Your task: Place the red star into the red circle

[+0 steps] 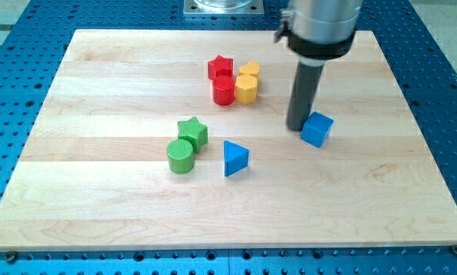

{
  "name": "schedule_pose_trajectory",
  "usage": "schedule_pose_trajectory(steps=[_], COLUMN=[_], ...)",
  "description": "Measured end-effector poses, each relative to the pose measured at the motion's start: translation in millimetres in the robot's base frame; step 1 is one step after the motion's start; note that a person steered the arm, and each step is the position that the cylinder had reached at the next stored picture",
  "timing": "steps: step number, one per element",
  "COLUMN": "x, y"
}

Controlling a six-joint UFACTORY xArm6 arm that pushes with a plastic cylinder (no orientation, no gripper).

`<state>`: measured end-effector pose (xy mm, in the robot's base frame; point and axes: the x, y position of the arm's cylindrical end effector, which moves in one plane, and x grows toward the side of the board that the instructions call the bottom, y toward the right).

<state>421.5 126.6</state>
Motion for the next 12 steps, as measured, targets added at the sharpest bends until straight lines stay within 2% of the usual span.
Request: schedule_pose_trajectory(steps=[1,2,3,4,6,7,9,10,12], x=[-49,-105,-154,-171,-135,-119,-142,-127,-113], y=[22,12,-15,-60,-135,-147,-123,-125,-158])
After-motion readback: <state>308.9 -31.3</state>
